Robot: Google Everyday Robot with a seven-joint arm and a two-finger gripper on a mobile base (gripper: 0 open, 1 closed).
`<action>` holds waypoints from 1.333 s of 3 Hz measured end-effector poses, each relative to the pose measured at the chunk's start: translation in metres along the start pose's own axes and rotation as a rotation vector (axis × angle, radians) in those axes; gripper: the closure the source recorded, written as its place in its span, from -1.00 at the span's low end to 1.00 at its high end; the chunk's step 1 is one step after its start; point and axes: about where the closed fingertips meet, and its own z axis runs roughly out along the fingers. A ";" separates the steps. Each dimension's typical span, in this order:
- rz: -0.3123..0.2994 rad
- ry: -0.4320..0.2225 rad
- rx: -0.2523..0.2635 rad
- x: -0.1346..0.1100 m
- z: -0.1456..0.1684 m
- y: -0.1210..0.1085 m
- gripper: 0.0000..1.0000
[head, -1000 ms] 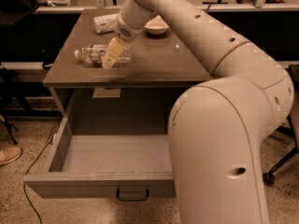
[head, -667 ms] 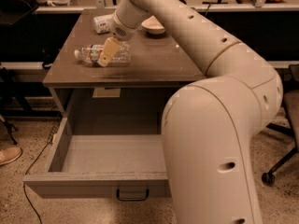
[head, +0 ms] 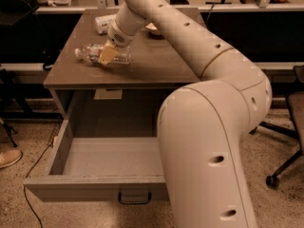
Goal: Place water bottle into top drawer
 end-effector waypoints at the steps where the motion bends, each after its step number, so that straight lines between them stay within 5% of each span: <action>1: 0.005 -0.005 -0.022 0.000 0.006 0.002 0.90; 3: -0.021 -0.031 0.021 -0.005 -0.027 0.011 1.00; 4: -0.044 -0.080 0.112 0.012 -0.102 0.056 1.00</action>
Offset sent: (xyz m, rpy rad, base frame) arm -0.0212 -0.0178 0.0361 0.0670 -0.0631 0.0118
